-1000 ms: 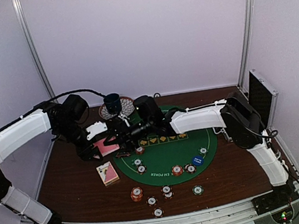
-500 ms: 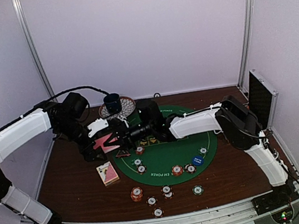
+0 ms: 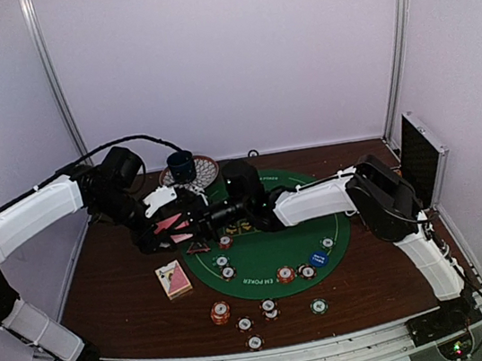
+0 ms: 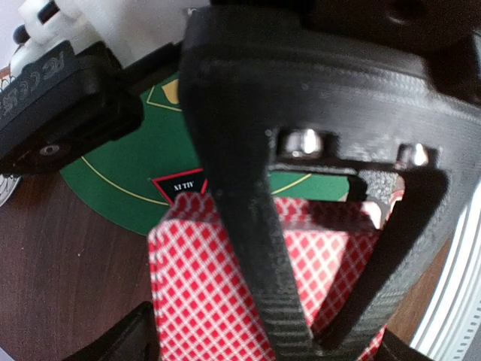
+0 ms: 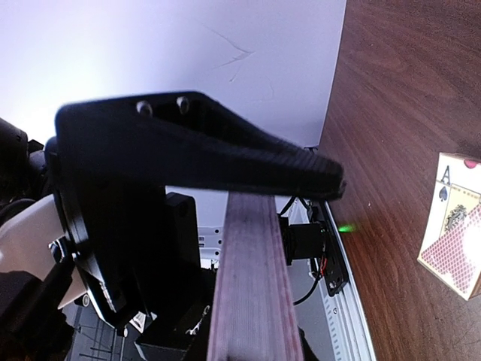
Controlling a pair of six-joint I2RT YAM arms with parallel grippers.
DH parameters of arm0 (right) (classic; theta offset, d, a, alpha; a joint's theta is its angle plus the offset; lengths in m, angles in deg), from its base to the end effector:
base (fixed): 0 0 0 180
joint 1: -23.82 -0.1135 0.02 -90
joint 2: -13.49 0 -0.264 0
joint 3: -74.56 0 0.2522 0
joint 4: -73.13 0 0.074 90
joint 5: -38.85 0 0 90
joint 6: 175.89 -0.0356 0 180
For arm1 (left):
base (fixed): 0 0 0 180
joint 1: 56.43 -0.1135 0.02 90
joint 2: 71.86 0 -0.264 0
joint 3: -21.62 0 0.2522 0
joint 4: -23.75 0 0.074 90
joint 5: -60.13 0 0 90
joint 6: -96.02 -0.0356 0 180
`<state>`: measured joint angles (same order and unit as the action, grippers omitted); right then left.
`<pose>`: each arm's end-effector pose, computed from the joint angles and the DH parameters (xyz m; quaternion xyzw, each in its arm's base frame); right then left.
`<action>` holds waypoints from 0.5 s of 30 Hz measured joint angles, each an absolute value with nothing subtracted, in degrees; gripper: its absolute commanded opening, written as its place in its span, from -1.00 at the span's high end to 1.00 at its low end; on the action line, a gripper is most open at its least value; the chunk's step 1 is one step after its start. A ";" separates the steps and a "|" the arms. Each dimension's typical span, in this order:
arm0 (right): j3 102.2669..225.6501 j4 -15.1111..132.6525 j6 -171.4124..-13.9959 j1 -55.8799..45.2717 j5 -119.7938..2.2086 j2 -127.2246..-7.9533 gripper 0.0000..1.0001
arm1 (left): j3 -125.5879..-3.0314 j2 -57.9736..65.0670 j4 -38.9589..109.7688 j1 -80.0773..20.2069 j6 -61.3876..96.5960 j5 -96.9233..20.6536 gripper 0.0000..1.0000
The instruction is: Distribute texas hold em gaming equipment
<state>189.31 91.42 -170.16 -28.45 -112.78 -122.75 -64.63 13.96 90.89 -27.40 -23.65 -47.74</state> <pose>0.3033 0.4432 0.1986 0.1663 -0.6968 -0.6860 0.1273 0.2532 -0.1530 0.2796 0.5016 0.8280 -0.1510 0.2002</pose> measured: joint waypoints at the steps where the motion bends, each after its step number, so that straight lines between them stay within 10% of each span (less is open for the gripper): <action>1: 189.07 91.59 -170.25 -28.45 -112.65 -122.75 0.72 | -64.61 13.96 90.92 -27.40 -23.67 -47.72 -0.52; 9: 188.77 91.73 -170.22 -28.30 -112.84 -122.78 0.20 | -63.95 13.98 90.85 -27.09 -25.35 -47.72 0.24; 15: 188.77 92.16 -170.27 -28.30 -112.91 -122.80 0.17 | -63.49 13.98 91.46 -27.09 -26.18 -47.72 0.36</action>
